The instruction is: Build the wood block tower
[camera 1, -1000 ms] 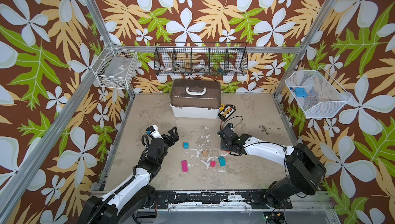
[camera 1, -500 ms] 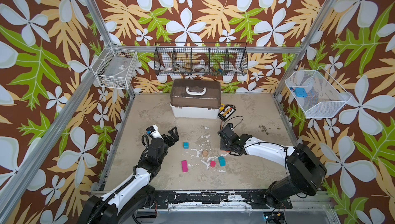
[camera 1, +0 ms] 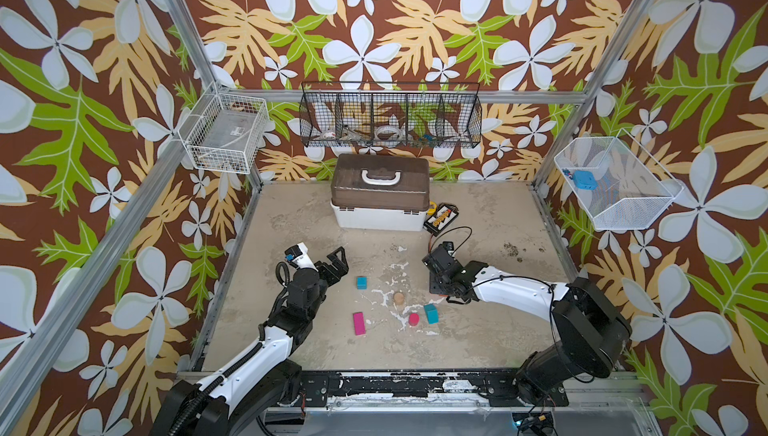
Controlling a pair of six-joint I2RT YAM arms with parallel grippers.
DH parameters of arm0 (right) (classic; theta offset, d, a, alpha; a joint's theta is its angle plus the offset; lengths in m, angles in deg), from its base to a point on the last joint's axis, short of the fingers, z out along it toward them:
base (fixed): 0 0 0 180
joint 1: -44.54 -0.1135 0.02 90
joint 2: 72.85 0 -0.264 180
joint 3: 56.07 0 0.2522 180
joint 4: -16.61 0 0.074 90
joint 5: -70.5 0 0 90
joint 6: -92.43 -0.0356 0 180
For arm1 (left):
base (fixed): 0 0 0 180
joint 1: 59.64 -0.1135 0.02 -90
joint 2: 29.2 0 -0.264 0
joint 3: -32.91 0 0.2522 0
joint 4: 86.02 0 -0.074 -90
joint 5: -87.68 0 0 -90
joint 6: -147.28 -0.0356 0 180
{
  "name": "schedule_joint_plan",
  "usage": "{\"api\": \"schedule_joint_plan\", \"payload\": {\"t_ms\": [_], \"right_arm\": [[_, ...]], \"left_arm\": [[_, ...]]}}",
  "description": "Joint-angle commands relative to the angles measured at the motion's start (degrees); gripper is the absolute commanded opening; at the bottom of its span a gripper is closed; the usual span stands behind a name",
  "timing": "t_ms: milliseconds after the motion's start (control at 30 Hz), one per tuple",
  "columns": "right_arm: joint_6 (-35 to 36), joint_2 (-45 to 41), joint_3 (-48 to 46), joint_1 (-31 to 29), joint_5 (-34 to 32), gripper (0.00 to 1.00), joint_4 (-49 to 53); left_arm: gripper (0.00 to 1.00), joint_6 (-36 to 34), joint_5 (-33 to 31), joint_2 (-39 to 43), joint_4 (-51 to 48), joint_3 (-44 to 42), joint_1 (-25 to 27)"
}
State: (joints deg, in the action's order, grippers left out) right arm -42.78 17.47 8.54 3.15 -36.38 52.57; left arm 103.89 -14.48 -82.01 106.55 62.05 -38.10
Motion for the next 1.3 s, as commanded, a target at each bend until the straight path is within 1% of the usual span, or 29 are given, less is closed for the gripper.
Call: {"api": "schedule_joint_plan", "payload": {"t_ms": [0, 267, 700, 1267], "right_arm": [[-0.68, 0.03, 0.30, -0.01, -0.83, 0.36, 0.42], [-0.38, -0.06, 0.31, -0.01, -0.04, 0.39, -0.22], [-0.58, -0.96, -0.27, 0.06, 1.22, 0.39, -1.19], [-0.93, -3.22, -0.86, 0.02, -1.40, 0.40, 0.04]], "left_arm": [[1.00, 0.68, -0.09, 0.00, 0.94, 0.45, -0.09], [1.00, 0.68, -0.12, -0.09, 0.92, 0.48, -0.05], [1.00, 0.68, 0.03, -0.42, 0.99, 0.60, -0.09], [1.00, 0.82, 0.27, -0.36, 0.99, 0.55, -0.09]]}}
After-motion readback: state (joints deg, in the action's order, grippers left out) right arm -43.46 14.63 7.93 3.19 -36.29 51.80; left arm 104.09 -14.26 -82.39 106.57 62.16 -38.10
